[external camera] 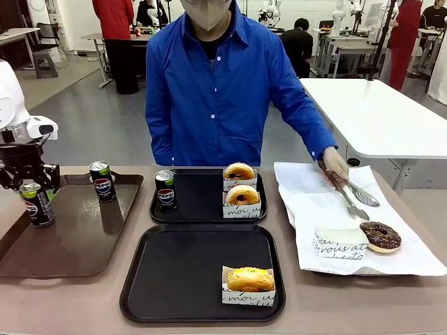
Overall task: Set up donuts and drinks on trays.
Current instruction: Pick up one Pepsi coke from the Handle tray and place it on the Flat Tray without a Pepsi coke.
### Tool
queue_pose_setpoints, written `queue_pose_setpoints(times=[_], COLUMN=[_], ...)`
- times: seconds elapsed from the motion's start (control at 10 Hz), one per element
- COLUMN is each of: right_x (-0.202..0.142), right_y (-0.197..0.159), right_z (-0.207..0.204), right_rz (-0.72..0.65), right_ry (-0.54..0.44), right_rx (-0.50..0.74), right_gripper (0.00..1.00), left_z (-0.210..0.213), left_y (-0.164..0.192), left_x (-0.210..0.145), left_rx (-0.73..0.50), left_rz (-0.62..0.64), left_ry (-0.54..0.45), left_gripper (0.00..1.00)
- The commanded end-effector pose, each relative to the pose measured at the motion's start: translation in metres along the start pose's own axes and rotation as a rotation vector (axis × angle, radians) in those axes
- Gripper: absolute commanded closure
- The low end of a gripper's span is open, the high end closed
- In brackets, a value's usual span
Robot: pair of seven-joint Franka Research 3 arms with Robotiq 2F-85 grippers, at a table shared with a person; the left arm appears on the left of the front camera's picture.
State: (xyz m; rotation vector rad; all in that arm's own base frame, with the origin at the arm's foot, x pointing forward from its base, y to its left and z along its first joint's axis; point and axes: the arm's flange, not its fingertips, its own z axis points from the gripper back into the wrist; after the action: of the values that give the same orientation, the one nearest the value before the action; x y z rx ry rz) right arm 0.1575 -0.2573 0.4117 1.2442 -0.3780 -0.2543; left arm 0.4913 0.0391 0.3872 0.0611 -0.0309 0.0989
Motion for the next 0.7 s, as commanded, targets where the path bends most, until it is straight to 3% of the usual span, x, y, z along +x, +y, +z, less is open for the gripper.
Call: queue_pose_setpoints(times=[0.0,0.4,0.6], right_x=[-0.001,-0.001,-0.001], right_y=[0.001,0.001,0.001], right_z=[0.001,0.001,0.001], right_rz=[0.015,0.015,0.015], right_ry=[-0.005,-0.005,-0.005], right_rx=[0.014,0.014,0.014], right_gripper=[0.0,0.0,0.0], left_z=[0.035,0.16,0.19], left_y=[-0.009,-0.025,-0.022], left_x=[-0.007,-0.08,-0.107], left_rx=[-0.006,-0.074,-0.095], left_rz=[0.013,-0.031,-0.052], left_ry=[-0.002,-0.018,-0.012], left_gripper=[0.61,0.61,0.61])
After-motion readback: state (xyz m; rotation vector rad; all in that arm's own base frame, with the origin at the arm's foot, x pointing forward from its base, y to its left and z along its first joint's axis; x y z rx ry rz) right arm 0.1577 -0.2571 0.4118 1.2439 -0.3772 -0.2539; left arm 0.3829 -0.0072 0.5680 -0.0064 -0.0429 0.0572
